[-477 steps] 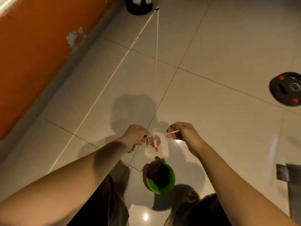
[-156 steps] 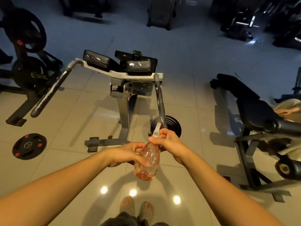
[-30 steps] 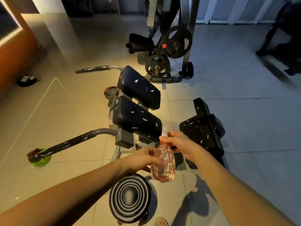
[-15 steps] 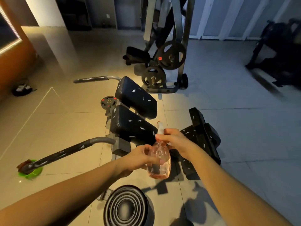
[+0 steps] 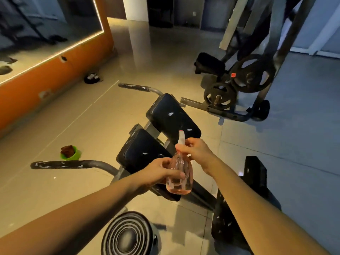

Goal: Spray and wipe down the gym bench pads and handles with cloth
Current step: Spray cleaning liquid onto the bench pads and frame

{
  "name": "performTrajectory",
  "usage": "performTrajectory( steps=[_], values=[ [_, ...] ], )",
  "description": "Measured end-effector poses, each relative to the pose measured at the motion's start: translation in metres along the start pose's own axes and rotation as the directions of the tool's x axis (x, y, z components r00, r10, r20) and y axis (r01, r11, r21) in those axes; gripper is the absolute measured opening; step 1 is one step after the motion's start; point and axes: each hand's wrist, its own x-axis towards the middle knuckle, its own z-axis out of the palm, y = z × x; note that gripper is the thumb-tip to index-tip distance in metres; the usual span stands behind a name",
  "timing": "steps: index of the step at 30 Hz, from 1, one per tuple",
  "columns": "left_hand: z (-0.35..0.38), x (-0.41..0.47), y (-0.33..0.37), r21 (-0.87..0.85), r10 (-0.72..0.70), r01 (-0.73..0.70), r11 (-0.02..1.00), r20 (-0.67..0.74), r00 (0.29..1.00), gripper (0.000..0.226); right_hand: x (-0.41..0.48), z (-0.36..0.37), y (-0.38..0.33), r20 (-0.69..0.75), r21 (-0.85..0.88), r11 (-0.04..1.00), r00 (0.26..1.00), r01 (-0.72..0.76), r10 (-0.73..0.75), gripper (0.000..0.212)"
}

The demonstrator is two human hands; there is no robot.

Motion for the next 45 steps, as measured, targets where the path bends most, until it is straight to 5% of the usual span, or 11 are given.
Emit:
performTrajectory(
  steps=[7, 15, 25, 28, 36, 45],
  values=[
    [0.032, 0.021, 0.005, -0.005, -0.093, 0.093, 0.996, 0.024, 0.995, 0.061, -0.001, -0.048, 0.030, 0.104, 0.049, 0.996, 0.992, -0.074, 0.069, 0.037],
    [0.062, 0.045, 0.003, -0.049, -0.170, 0.175, 0.983, 0.099, 0.980, 0.065, 0.000, -0.066, 0.062, 0.011, 0.006, 0.989, 0.989, -0.149, 0.149, 0.042],
    [0.054, 0.048, 0.017, -0.112, -0.035, 0.011, 0.994, -0.212, 0.977, 0.081, 0.027, -0.064, 0.013, 0.128, 0.076, 0.997, 0.992, 0.010, -0.019, 0.036],
    [0.045, 0.053, 0.027, -0.150, -0.004, -0.035, 0.988, -0.250, 0.968, 0.068, 0.039, -0.063, -0.008, 0.126, 0.005, 0.998, 0.990, 0.060, -0.060, 0.038],
    [0.041, 0.056, 0.021, -0.184, -0.083, 0.076, 0.980, -0.027, 0.996, 0.064, 0.032, -0.066, 0.009, 0.110, 0.000, 0.997, 0.991, -0.080, 0.080, 0.039],
    [0.078, 0.067, -0.016, -0.010, -0.159, 0.166, 0.986, 0.217, 0.963, 0.073, -0.036, -0.075, 0.086, -0.117, 0.050, 0.987, 0.981, -0.151, 0.156, 0.033]
  ],
)
